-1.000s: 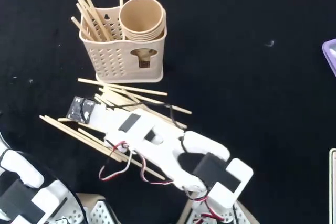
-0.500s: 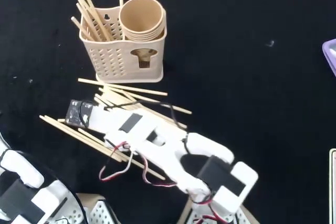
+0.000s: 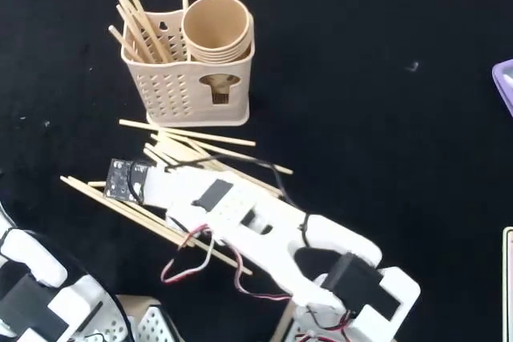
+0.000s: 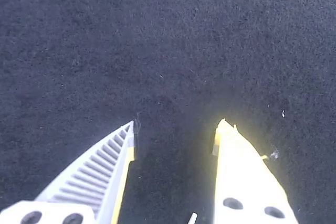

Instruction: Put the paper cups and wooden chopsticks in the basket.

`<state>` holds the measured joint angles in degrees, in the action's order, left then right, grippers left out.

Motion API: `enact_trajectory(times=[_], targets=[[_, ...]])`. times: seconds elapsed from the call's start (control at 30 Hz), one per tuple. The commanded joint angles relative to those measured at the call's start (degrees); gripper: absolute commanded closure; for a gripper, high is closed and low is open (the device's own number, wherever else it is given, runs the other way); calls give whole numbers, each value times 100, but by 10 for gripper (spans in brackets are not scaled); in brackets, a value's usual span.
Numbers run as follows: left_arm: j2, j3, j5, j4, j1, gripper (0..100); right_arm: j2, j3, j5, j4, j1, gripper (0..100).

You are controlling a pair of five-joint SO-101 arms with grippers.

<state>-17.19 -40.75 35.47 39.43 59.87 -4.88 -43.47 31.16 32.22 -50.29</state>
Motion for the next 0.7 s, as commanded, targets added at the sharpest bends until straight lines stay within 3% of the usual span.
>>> enact_trajectory(times=[0.0, 0.1, 0.2, 0.37, 0.67], targets=[[-193, 66, 0, -70, -84, 759, 251, 330, 114, -211, 484, 740], [-193, 75, 0, -62, -84, 759, 655, 629, 123, -70, 624, 743], [-193, 75, 0, -62, -84, 759, 796, 769, 123, 290, 316, 758], [-193, 75, 0, -79, -84, 759, 558, 734, 114, 563, -26, 995], [-193, 75, 0, -79, -75, 759, -479, -4, 88, 563, -44, 987]])
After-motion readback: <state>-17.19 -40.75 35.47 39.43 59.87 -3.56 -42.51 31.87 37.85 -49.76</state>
